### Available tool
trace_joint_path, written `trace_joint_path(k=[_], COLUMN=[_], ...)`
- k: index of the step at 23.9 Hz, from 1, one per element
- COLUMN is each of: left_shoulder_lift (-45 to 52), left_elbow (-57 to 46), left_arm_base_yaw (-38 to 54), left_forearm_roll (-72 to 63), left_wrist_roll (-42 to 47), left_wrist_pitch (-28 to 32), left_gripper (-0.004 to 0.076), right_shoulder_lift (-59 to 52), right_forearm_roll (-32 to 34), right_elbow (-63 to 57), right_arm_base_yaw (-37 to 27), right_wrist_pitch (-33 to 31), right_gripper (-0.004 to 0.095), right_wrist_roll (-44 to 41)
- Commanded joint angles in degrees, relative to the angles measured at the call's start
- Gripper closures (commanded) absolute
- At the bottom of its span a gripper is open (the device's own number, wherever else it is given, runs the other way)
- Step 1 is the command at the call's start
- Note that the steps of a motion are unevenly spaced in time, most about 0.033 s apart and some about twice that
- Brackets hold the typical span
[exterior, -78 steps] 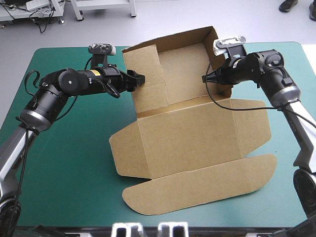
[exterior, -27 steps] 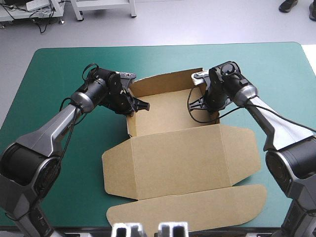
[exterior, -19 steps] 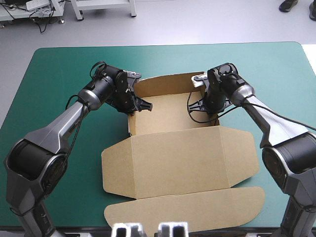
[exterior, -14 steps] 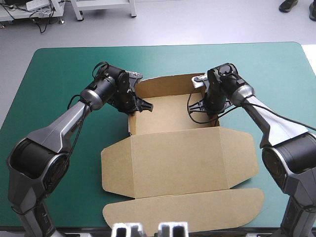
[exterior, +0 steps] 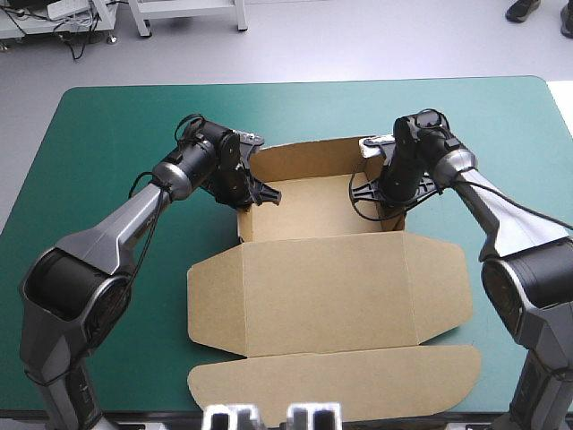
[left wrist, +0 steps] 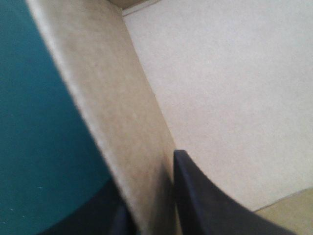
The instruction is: Fold the box
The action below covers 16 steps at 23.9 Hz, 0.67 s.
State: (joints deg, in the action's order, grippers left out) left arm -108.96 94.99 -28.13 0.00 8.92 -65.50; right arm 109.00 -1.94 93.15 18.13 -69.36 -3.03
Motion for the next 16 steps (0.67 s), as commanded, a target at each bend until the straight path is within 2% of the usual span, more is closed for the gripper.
trace_joint_path(k=[1,2,4,6,13,16], left_shoulder_lift=[2.8,2.8,2.9,3.1,6.3,10.2], left_elbow=[2.5,2.9,2.9,2.9,2.9,2.9], left_arm_base_yaw=[-0.6,-0.6,-0.6,-0.6,-0.6,-0.6], left_forearm_roll=[2.1,3.2,4.0,4.0,3.9,3.7], left_wrist_roll=[-0.6,-0.2,0.7,0.9,0.9,0.9], left_wrist_pitch=[-2.0,-2.7,-3.0,-3.1,-2.6,-0.5], left_gripper=[0.0362,0.0266,0.0202,0.0174,0.0173,0.0173], right_shoulder_lift=[-2.8,-2.8,-2.8,-2.8,-5.4,-9.4], right_forearm_roll=[-0.4,-2.1,-2.7,-2.9,-2.2,-2.3], right_elbow=[1.8,1.8,1.8,1.8,2.0,2.2], right_arm_base_yaw=[-1.3,-1.3,-1.3,-1.3,-1.3,-1.3], right_wrist_pitch=[-2.2,-2.2,-2.2,-2.2,-1.9,-1.3], right_gripper=[0.0352,0.0172,0.0071,0.0064,0.0072,0.0072], right_wrist_roll=[2.7,4.1,4.0,4.2,5.7,6.6])
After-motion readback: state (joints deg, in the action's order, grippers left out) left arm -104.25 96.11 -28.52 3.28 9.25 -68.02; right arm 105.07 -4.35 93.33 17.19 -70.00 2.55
